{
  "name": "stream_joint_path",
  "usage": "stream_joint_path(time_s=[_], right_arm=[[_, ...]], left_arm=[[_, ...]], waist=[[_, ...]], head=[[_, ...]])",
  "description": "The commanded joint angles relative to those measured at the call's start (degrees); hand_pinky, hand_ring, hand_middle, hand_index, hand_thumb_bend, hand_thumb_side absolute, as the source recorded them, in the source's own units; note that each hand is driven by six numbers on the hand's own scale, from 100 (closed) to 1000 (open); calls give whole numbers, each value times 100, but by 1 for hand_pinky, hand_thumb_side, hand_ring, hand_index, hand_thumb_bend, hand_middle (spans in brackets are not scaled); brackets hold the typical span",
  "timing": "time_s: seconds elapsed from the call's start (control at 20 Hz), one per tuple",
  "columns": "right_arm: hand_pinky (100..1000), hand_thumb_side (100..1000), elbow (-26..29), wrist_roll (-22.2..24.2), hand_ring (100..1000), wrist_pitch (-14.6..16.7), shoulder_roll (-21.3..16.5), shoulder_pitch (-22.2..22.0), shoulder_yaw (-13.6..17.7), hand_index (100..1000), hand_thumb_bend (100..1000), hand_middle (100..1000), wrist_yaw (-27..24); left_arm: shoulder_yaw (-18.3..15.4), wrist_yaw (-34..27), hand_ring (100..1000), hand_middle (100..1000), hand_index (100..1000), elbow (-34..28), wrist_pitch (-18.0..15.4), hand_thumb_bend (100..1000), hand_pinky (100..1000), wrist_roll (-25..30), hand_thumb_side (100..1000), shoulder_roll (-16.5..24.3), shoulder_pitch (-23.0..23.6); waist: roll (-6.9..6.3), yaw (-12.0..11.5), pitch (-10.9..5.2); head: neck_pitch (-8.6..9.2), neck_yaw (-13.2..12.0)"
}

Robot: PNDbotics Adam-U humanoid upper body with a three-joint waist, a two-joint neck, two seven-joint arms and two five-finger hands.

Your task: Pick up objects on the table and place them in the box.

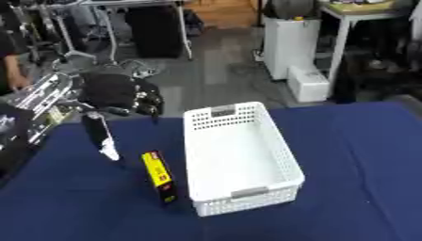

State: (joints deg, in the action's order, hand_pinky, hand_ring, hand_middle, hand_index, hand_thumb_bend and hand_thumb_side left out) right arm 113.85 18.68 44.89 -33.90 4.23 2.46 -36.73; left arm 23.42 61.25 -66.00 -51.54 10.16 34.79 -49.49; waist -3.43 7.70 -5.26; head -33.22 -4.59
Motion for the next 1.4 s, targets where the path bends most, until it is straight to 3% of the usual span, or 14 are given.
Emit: stream_joint_path(time_s=[0.05,0.6,1.4], right_arm=[[213,1000,74,726,290,707,-192,102,0,490,100,408,15],[213,1000,74,776,290,617,-203,234,-12,490,100,408,-98],[214,1000,74,849,291,537,-208,310,-5,490,100,409,-182]], left_arm=[[79,129,827,702,737,136,-43,765,853,101,723,-3,-219],[192,318,828,712,742,579,-43,793,851,353,686,-312,-306],[338,298,814,742,765,1039,-43,943,827,1089,553,-434,-330]], waist=[[7,15,-34],[-12,117,-26],[-37,160,-8]], head=[[21,24],[12,65],[-53,135]])
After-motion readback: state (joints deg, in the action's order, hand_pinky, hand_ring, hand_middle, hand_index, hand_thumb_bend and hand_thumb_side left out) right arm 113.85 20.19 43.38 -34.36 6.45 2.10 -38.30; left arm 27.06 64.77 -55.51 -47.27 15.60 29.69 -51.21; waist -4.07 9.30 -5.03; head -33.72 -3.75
